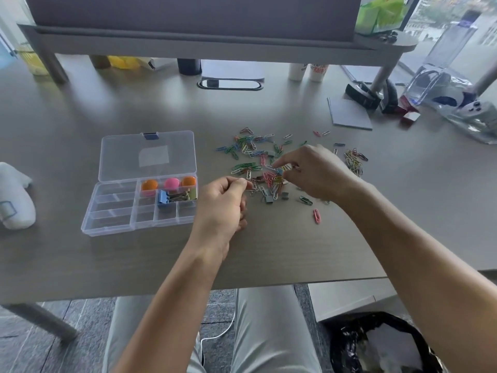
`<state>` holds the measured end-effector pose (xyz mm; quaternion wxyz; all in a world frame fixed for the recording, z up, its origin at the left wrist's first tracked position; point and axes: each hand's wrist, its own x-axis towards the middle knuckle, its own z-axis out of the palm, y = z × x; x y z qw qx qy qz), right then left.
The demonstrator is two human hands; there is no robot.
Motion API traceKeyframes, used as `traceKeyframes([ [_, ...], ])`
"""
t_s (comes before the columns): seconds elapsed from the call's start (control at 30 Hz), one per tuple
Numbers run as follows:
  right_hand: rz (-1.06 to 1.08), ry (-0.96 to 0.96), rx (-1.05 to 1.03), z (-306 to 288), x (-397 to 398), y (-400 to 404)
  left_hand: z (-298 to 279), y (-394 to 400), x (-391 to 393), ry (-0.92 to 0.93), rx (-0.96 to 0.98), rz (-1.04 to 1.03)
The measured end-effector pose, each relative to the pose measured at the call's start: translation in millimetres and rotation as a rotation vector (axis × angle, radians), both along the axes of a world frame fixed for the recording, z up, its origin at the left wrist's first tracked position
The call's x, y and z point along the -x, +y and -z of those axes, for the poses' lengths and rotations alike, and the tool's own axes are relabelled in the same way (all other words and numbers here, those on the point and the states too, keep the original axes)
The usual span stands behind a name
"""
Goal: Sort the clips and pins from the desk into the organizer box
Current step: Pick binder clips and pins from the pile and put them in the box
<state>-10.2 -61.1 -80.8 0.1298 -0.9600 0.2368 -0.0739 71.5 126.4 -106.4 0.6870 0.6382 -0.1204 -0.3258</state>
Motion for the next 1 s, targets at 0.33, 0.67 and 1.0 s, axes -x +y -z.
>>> traceKeyframes([
  [0.33, -0.006, 0.096, -0.036, -1.0, -7.2, -6.9, -3.5, 3.5, 6.0, -0.059, 0.026, -0.018],
  [0.67, 0.163, -0.167, -0.258, 1.7, 39.5, 58.7, 9.2, -2.8, 22.1, -0.127, 0.105, -0.035],
  [1.0, 0.151, -0.131, -0.067, 22.2, 45.0, 101.3, 13.6, -2.7, 15.9, -0.270, 0.097, 0.076],
])
